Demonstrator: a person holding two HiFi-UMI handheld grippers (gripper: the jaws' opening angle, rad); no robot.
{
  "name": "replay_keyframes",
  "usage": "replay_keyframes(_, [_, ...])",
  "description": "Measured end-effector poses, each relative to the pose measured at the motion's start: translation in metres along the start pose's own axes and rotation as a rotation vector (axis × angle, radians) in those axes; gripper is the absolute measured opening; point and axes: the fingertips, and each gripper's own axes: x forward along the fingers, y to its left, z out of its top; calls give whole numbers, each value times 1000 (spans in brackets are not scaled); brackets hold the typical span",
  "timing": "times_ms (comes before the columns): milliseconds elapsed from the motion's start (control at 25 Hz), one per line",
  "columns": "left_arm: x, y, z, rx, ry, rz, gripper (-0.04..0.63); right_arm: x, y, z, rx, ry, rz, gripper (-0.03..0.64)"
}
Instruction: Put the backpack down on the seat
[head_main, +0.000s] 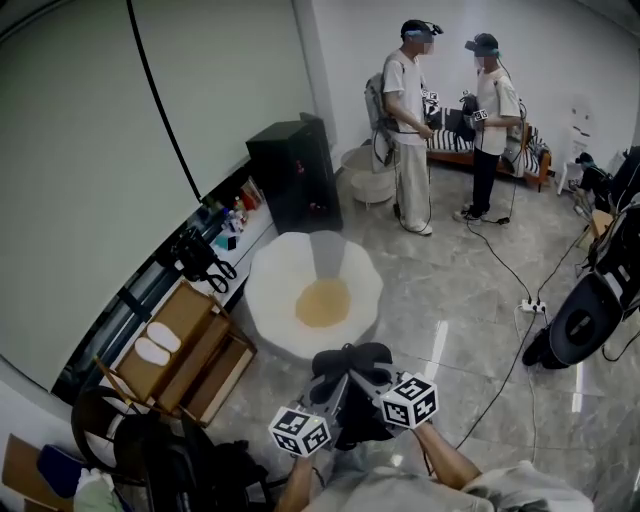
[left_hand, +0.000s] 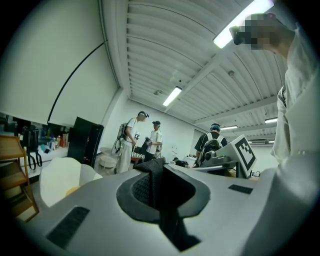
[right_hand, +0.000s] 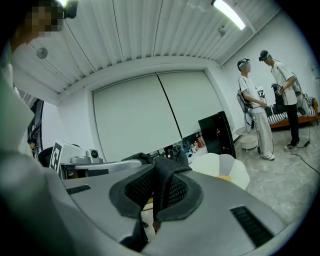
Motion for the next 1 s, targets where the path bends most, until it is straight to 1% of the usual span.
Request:
replay_keyframes(520, [65, 116, 42, -40, 22, -30, 43, 110, -73, 45, 7, 31, -20, 40])
replay_keyframes(760, [96, 177, 72, -32, 14, -49, 43, 170, -106, 76, -6, 26, -32, 41])
replay_keyframes(1000, [113, 214, 88, -3, 11, -66, 43, 205, -126, 92, -10, -3, -39, 40])
